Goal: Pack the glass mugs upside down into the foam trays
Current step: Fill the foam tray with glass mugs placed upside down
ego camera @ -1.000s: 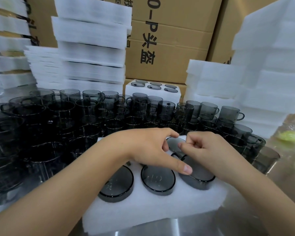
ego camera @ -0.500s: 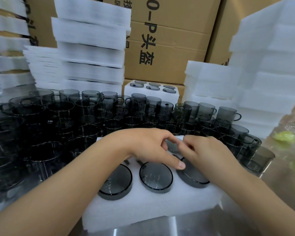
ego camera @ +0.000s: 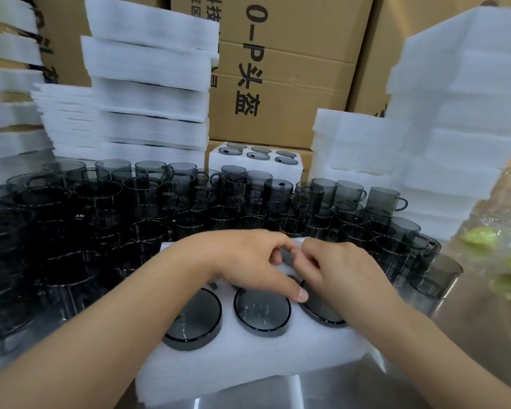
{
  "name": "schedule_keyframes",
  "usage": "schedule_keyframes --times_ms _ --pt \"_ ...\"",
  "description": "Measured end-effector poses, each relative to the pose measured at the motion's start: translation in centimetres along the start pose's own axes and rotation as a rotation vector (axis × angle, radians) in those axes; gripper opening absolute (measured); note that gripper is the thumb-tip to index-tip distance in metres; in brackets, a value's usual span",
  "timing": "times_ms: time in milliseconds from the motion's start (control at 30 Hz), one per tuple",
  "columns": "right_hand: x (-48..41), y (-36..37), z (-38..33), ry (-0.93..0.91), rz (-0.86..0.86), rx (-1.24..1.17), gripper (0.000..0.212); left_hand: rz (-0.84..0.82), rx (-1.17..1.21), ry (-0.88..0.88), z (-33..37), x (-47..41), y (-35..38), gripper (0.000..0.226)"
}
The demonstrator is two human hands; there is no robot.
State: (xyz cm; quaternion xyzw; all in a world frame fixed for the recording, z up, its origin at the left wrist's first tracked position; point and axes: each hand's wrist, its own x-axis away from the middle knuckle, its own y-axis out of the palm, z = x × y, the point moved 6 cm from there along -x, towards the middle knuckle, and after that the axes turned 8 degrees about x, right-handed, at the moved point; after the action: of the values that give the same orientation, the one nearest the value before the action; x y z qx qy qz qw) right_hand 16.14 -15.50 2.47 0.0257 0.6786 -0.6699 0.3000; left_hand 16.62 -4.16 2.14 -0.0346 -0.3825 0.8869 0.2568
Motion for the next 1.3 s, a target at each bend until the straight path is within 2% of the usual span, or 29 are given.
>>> schedule_keyframes --times_ms 67,133,200,267,333,400,500,600,700,800,933,1067,1133,1200,1300 --pt "0.3 0.0 0.1 0.016 0.010 -0.055 0.038 -0.004 -0.043 -0.004 0.0 0.2 0.2 0.053" --pt "0.4 -0.1 0.2 0.031 0.018 -0.112 0.032 -0.004 -0.074 -0.013 -0.1 0.2 0.2 0.062" --pt "0.2 -0.4 0.2 0.028 0.048 -0.137 0.022 -0.002 -0.085 -0.024 -0.2 0.1 0.3 0.081" --pt "-0.3 -0.4 -0.2 -0.016 0.052 -0.091 0.017 0.005 -0.053 -0.049 -0.5 0.0 0.4 0.111" --pt "-0.8 0.2 -0.9 -0.050 0.012 -0.035 0.021 0.028 -0.011 -0.071 -0.8 0.0 0.4 0.132" --pt "-1.2 0.8 -1.2 -0.025 -0.061 -0.037 0.028 0.053 0.028 -0.071 -1.0 0.0 0.4 0.140" --pt "-1.4 1.4 -1.1 0.024 -0.107 -0.079 0.032 0.045 0.042 -0.073 -0.9 -0.1 0.4 0.141" --pt "-1.2 1.5 -0.7 0.051 -0.054 -0.081 0.029 0.023 0.030 -0.080 -0.8 -0.3 0.5 0.138" --pt "-0.8 1.2 -0.8 0.037 -0.017 -0.016 0.030 0.019 0.020 -0.071 -0.7 -0.3 0.5 0.136" --pt "-0.7 1.5 -1.2 -0.023 -0.054 0.098 0.030 0.039 0.021 -0.061 -0.7 -0.3 0.6 0.133" --pt "-0.9 1.4 -1.0 0.024 -0.039 0.104 0.033 0.066 0.081 -0.048 -0.8 0.1 0.8 0.131" --pt "-0.7 0.9 -0.6 0.099 0.040 -0.069 0.027 0.142 0.081 -0.055 -0.6 0.9 0.9 0.126" --pt "-0.8 0.7 -0.4 0.119 0.063 -0.062 0.025 0.186 0.075 -0.066 -0.4 1.3 0.7 0.124" --pt "-0.6 0.7 -0.4 0.124 0.067 -0.041 0.024 0.251 0.000 -0.099 -0.2 2.0 0.8 0.123" --pt "0.1 0.1 0.0 0.185 0.121 -0.099 0.017 0.445 -0.187 -0.120 0.3 4.3 1.0 0.114"
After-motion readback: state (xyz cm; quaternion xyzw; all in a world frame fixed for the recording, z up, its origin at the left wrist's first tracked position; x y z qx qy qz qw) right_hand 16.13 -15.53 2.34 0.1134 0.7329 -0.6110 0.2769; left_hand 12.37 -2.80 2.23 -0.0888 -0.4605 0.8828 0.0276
